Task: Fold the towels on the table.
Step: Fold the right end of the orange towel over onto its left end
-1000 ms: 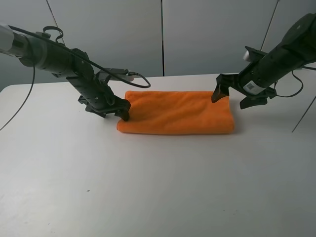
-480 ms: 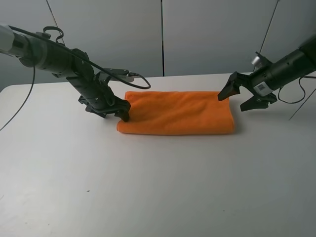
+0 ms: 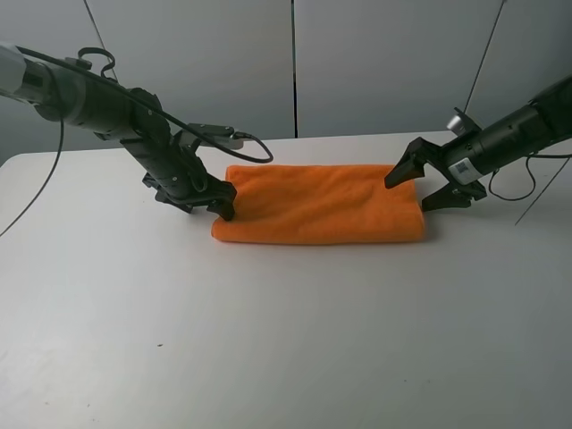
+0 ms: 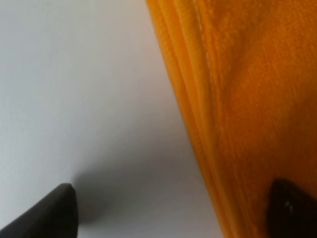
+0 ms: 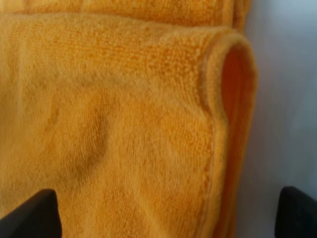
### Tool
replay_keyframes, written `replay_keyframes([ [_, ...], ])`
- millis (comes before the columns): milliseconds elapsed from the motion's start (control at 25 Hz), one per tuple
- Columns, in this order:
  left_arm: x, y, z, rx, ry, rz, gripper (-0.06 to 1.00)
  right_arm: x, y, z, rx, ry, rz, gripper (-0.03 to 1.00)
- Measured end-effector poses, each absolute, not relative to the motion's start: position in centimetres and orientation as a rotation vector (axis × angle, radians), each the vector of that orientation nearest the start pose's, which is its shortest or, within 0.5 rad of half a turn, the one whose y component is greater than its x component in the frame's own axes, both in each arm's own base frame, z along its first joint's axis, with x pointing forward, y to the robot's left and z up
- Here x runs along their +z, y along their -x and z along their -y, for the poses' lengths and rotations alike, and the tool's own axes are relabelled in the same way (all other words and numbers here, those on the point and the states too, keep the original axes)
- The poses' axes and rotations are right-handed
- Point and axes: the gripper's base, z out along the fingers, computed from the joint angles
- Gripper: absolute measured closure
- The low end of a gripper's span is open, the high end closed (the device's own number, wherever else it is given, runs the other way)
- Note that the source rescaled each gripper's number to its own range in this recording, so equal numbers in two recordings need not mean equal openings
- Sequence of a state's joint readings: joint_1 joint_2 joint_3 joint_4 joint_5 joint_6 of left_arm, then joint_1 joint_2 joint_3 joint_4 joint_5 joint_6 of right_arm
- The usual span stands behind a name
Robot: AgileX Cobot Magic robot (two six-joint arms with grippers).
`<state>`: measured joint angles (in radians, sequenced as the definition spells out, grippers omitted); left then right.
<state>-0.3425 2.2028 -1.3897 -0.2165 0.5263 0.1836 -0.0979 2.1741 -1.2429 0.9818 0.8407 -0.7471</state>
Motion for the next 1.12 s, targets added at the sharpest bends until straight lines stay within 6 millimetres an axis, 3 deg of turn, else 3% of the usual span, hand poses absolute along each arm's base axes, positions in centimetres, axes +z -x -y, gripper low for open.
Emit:
replay_keyframes([
  [160, 9.2, -40.1, 15.3, -0.232, -0.501, -2.783, -0.04, 9.0, -39.1, -2.9, 0.957, -0.070, -2.802, 0.03],
  [480, 9.2, -40.1, 15.4, -0.237, -0.496, -2.785, -0.04, 8.9, -38.8, -7.2, 0.936, 0.073, -2.816, 0.03],
  [640, 9.2, -40.0, 15.4, -0.237, -0.499, -2.789, -0.04, 8.9, -38.7, -8.5, 0.935, 0.090, -2.817, 0.05],
  [680, 9.2, -40.0, 15.4, -0.237, -0.500, -2.791, -0.04, 8.9, -38.7, -8.6, 0.932, 0.075, -2.819, 0.08],
  [760, 9.2, -40.0, 15.4, -0.238, -0.500, -2.795, -0.04, 8.8, -38.8, -8.5, 0.924, 0.041, -2.824, 0.25],
  [800, 9.2, -40.0, 15.4, -0.238, -0.501, -2.797, -0.04, 8.8, -38.7, -8.5, 0.923, 0.038, -2.827, 0.42],
  [880, 9.2, -40.0, 15.3, -0.238, -0.502, -2.799, -0.04, 8.8, -38.7, -8.5, 0.922, 0.027, -2.832, 0.85],
  [920, 9.2, -40.0, 15.3, -0.238, -0.502, -2.799, -0.04, 8.8, -38.7, -8.5, 0.926, 0.007, -2.834, 0.91],
  [1120, 9.3, -39.9, 15.3, -0.239, -0.503, -2.801, -0.04, 9.8, -39.1, -9.1, 1.038, -0.002, -2.829, 0.91],
])
